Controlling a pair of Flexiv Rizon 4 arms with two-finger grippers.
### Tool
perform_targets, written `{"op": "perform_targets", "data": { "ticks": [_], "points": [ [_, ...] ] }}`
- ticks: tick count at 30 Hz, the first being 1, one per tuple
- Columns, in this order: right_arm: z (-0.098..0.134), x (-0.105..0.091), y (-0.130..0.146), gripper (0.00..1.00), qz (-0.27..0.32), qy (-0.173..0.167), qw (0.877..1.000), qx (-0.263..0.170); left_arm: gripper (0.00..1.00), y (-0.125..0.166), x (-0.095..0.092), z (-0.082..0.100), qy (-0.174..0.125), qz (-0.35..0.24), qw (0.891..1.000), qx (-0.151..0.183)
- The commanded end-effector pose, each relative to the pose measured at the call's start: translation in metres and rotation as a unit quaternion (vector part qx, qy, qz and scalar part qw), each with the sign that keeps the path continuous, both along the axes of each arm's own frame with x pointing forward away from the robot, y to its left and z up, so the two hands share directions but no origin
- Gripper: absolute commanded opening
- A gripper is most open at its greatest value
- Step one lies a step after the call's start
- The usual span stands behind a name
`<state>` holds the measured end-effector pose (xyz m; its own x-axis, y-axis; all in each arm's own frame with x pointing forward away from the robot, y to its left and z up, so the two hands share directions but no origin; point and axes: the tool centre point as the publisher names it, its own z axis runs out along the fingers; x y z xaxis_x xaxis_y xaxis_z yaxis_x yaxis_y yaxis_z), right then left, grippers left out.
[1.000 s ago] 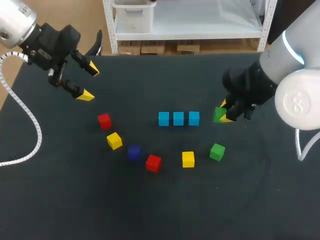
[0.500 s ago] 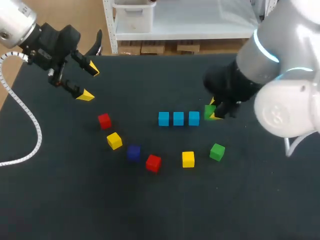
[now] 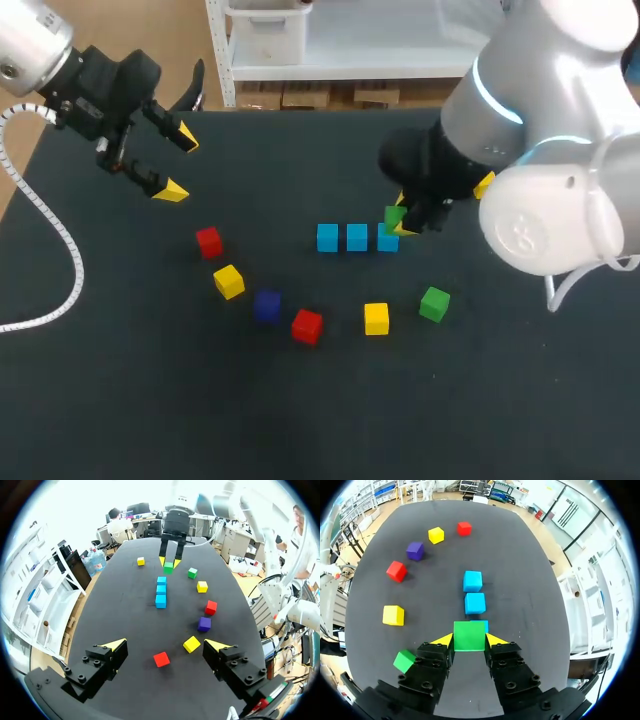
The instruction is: Place the blue cubes, place green cubes on the blue cubes, place the yellow cubes on the green cubes, then place the red cubes on the yellow cubes, and place purple cube on the red cubes.
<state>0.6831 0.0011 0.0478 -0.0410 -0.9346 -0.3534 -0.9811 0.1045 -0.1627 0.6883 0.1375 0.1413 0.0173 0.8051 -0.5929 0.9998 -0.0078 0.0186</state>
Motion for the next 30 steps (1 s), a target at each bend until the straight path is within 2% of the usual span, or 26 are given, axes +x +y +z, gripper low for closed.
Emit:
{"op": "perform_targets", "data": {
  "ticks": [1, 14, 30],
  "points": [
    [-0.005, 0.011, 0.011, 0.0, 0.003, 0.007, 1.0, -0.003, 1.0, 0.001, 0.0, 0.0, -0.001, -0.001, 1.0, -0.001],
    [-0.014, 0.021, 0.026, 0.0, -0.004, 0.01, 1.0, -0.011, 1.0, 0.001, 0.0, 0.0, -0.001, -0.001, 1.0, -0.001],
    [-0.018, 0.021, 0.023, 0.0, -0.012, 0.013, 0.999, -0.028, 1.0, 0.001, 0.0, 0.0, -0.001, -0.001, 1.0, -0.001]
  ]
}}
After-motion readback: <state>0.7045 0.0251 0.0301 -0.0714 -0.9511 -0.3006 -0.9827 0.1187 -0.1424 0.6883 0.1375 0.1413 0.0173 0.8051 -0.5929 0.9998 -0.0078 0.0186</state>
